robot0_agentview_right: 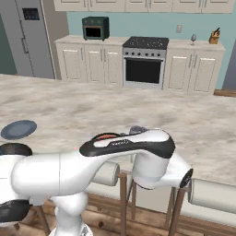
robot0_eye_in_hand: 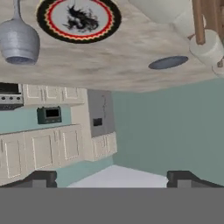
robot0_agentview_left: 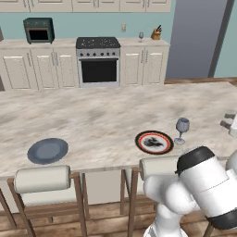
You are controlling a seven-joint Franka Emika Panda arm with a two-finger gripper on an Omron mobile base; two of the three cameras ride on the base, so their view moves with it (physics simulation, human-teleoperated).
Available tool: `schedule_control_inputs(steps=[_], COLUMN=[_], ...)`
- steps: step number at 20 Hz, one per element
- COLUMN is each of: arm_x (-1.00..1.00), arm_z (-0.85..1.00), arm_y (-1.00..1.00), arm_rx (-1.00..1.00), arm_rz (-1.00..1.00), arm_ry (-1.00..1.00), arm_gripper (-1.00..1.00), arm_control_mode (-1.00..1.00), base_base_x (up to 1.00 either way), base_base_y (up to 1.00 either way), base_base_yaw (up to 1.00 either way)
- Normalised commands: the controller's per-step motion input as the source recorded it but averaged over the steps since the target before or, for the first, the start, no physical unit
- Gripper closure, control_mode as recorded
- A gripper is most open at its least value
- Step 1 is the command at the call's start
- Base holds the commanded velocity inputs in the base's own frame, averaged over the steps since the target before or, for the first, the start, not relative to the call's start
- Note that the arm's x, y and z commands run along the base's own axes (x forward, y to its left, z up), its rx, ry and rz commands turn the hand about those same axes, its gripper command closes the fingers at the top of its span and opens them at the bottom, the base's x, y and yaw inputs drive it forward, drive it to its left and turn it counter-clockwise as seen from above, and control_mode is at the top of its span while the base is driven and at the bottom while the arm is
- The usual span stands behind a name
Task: Retrieve the wine glasses from the counter and place one next to each plate.
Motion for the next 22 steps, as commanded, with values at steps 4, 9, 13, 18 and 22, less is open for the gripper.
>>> schedule_control_inputs(steps=[4,9,13,18,22], arm_x=[0.00,-0.45,-0.50,-0.75,0.00], arm_z=[0.50,0.02,-0.01,0.01,0.00], arm_y=[0.43,0.31,0.73,0.46,0.00], arm_rx=[-0.03,-0.05,-0.02,-0.01,0.00], arm_rz=[-0.03,-0.05,-0.05,-0.08,0.00], arm_ry=[0.34,0.00,-0.07,-0.12,0.00], arm_gripper=[-1.00,-1.00,-1.00,-1.00,-1.00], arm_control_mode=[-1.00,-1.00,-1.00,-1.00,1.00], base_base_x=[0.00,0.00,0.00,0.00,-0.87], base_base_y=[0.00,0.00,0.00,0.00,-0.45], base_base_yaw=[0.00,0.00,0.00,0.00,-0.18])
